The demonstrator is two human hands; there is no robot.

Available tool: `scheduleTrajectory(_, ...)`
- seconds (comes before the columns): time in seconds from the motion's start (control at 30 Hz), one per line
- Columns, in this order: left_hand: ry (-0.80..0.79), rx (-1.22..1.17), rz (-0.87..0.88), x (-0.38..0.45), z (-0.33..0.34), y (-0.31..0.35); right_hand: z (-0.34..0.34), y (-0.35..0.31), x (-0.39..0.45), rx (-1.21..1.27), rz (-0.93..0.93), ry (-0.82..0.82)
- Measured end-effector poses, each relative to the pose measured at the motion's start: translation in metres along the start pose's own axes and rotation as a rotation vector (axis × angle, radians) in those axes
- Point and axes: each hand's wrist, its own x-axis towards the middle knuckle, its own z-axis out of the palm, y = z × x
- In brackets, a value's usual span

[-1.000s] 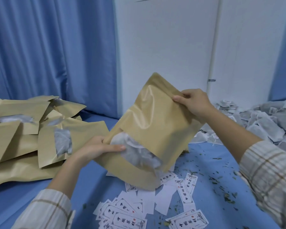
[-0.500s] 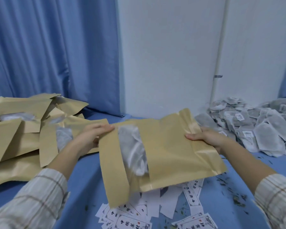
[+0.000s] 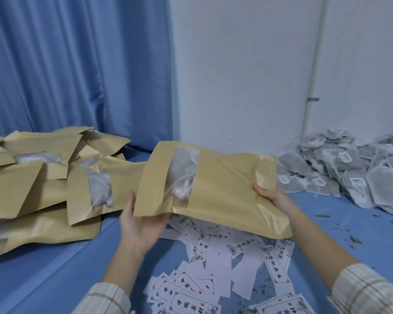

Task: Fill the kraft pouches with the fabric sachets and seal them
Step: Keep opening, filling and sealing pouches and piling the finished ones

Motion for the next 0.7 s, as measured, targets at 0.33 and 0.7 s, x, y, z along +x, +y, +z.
scheduleTrajectory(0.33,0.126,0.145,0.094,0.029,0.051,-0.008,0.188,-0.011,0.042,0.355,0.004,-0.140)
scheduleTrajectory(0.7,0.544,0.213,-0.031,0.060,-0.008,0.041,0.272,0.072,0.112,-0.749,-0.189,-0.157)
